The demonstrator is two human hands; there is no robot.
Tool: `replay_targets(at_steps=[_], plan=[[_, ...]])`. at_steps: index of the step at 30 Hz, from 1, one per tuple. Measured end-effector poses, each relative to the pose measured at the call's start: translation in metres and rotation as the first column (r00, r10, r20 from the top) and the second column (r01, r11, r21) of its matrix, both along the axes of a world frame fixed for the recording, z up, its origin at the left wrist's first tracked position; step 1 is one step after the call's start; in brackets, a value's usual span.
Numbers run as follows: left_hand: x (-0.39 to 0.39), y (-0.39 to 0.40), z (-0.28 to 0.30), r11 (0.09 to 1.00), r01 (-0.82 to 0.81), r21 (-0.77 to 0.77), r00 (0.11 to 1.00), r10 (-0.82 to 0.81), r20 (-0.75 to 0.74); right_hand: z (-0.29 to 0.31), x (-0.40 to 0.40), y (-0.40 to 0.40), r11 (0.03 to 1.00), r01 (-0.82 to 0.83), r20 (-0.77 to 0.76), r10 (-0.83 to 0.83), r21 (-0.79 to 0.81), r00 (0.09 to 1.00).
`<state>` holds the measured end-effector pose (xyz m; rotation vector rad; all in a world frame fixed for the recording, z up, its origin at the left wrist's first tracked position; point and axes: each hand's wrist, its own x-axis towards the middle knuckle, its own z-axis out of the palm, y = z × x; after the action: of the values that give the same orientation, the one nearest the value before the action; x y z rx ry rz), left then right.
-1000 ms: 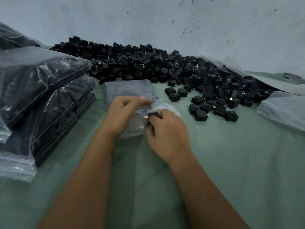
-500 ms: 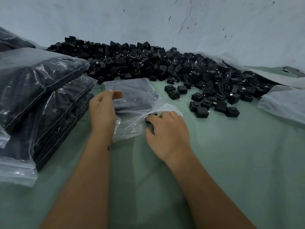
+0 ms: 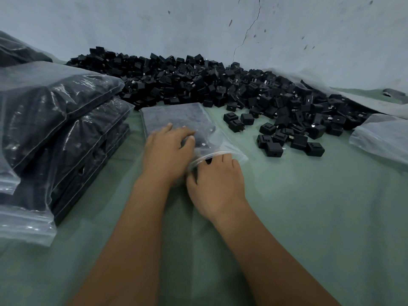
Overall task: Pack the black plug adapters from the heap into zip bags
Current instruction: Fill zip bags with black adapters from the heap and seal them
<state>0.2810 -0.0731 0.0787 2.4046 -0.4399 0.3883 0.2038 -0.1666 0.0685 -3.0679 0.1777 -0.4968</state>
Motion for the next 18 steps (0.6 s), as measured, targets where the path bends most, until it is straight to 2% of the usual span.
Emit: replay_targets(at_steps=[6, 12, 18], plan=[[0.003, -0.009, -0.007, 0.98, 0.098, 0.172, 0.994, -0.089, -0.056, 0.001, 0.002, 0.003, 0.997, 0.032, -0.116, -0.041, -0.071, 0.992], [0.004, -0.01, -0.015, 0.974, 0.146, 0.174, 0.984, -0.124, -0.128, 0.005, 0.007, 0.0, 0.992, 0.072, -0.182, -0.091, -0.108, 0.979], [0.006, -0.011, -0.017, 0.976, 0.137, 0.167, 0.984, -0.115, -0.134, 0.005, 0.007, 0.002, 0.995, 0.057, -0.144, -0.067, -0.076, 0.987]])
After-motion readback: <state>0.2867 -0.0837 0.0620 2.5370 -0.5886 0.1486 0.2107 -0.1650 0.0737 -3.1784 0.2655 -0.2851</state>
